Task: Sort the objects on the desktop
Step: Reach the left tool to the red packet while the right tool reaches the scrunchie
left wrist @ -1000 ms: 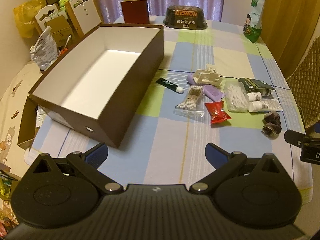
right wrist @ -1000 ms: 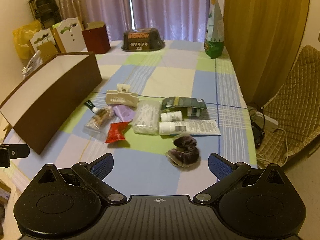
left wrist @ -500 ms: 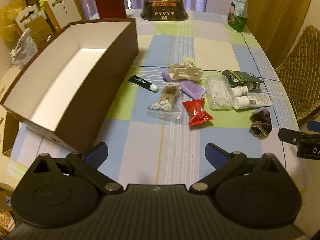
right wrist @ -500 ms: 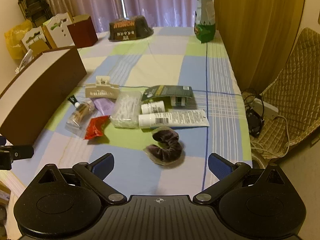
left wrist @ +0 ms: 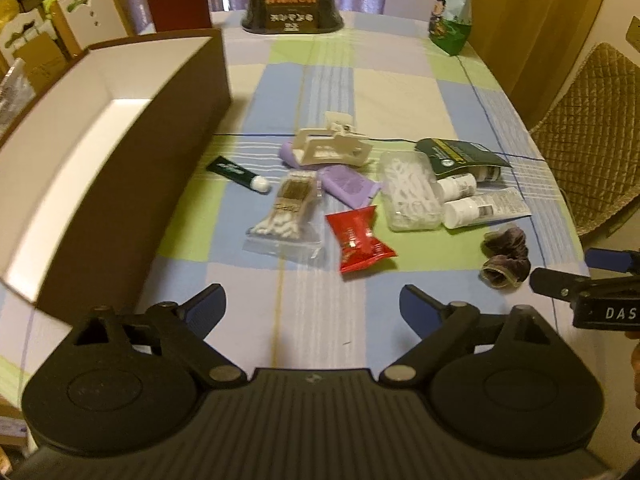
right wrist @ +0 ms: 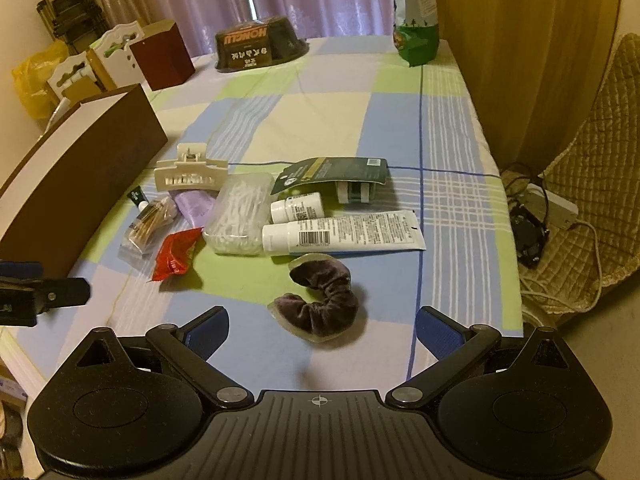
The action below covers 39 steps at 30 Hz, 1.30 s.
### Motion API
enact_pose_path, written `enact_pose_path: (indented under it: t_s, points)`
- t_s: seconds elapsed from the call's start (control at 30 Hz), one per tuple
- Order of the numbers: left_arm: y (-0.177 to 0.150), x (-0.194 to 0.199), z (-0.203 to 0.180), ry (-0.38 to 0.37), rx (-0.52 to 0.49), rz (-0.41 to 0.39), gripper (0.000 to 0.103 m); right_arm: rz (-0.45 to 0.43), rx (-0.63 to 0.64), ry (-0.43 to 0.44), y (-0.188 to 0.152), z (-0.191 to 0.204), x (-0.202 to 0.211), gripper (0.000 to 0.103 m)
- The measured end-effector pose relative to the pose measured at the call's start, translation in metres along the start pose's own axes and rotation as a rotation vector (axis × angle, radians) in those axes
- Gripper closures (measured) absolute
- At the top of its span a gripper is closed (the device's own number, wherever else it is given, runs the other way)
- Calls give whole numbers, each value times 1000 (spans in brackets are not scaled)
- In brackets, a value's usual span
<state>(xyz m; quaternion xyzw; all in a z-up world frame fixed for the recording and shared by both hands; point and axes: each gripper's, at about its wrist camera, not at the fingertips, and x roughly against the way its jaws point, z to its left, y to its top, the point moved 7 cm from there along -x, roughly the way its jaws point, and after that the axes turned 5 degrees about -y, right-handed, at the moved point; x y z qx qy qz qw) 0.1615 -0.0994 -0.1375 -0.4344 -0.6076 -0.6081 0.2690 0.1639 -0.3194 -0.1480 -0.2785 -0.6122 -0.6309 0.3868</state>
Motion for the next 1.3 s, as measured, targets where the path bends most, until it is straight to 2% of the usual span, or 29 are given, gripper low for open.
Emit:
enact_pose_path:
  t_s: [0.07,0.1,0.17,0.27,0.4,0.47,0.53,0.9,0.93,1.1,1.3]
  points:
    - [2,-7,-4,-21,-10,-3,16,-2,8,5,2,-1,-5,1]
    - [3,-11,-5,-32,-14,-4,16,1,13,10,2,-2,-8,13]
    - [6,-19,-7,-56,-13,-3,23,11,18,21,4,-3,-14,23]
    - [11,-31,-9,-68,-16,3,26,29,17,31,5,-6,-23,23]
    - [17,-47,-13,-88,-28,18,37,46,13,32,8,-13,-32,23]
    - [19,-56,-16,-99,-35,27,51,50,8,32,10,-17,-35,23]
    - [22,-63,-18,-105,-37,37,56,52,4,32,11,-21,-37,23]
    - [37,-103,-12,-70,-11,77,56,55,-5,39,18,-36,-41,22]
    - [35,-103,-11,-73,-11,81,57,54,-2,43,18,-35,-41,23]
    - [23,-100,-12,-92,-13,99,76,48,31,69,19,-28,-40,23]
    - [9,-95,-12,-114,-14,120,79,54,67,98,18,-15,-47,23]
